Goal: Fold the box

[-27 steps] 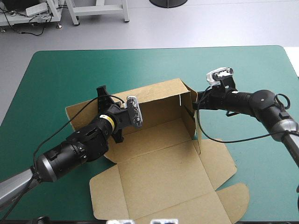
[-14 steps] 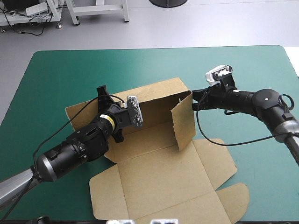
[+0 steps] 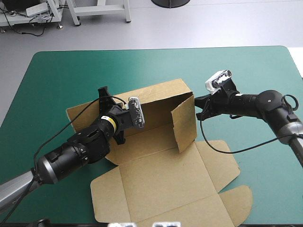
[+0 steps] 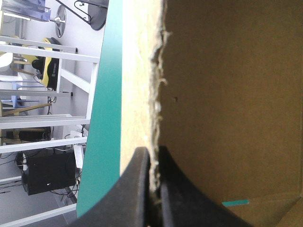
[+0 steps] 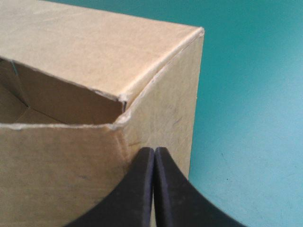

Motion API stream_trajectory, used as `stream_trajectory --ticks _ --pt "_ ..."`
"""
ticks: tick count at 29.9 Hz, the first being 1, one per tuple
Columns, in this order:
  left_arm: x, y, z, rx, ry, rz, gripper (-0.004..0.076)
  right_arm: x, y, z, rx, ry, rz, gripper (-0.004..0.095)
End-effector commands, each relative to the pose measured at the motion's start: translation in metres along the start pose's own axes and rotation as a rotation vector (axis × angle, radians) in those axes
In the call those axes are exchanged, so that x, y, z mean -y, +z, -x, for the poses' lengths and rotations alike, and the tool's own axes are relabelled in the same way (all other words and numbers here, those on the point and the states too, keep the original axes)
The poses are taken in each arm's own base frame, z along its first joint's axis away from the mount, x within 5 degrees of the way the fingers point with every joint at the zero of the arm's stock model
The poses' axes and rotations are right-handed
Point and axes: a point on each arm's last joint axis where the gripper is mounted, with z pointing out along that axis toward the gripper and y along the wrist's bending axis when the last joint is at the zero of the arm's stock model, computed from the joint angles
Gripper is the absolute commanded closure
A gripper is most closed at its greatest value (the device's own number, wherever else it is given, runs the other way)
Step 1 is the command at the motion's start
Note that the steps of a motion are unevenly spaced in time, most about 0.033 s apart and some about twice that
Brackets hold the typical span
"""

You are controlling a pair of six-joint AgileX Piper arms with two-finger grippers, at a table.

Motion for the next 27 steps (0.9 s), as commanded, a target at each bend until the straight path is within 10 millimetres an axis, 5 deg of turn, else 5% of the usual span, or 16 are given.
stream_trajectory --ticks 1,5,13,27 --pt "-0.005 -0.008 0.007 0.072 -0.055 0.000 0.0729 -0.008 -0.013 0.011 0.036 -0.037 0.025 0.0911" --pt "-0.005 -0.008 0.007 0.074 -0.055 0.000 0.0729 -0.011 -0.013 0.009 0.020 -0.078 0.058 0.0837" --pt "-0.005 -0.008 0.007 0.073 -0.054 0.001 0.0729 -0.015 -0.013 0.008 0.002 -0.057 0.105 0.0199" --pt "-0.005 -0.008 0.007 0.070 -0.055 0.000 0.0729 -0.023 0.007 0.007 -0.028 -0.130 0.077 0.0216"
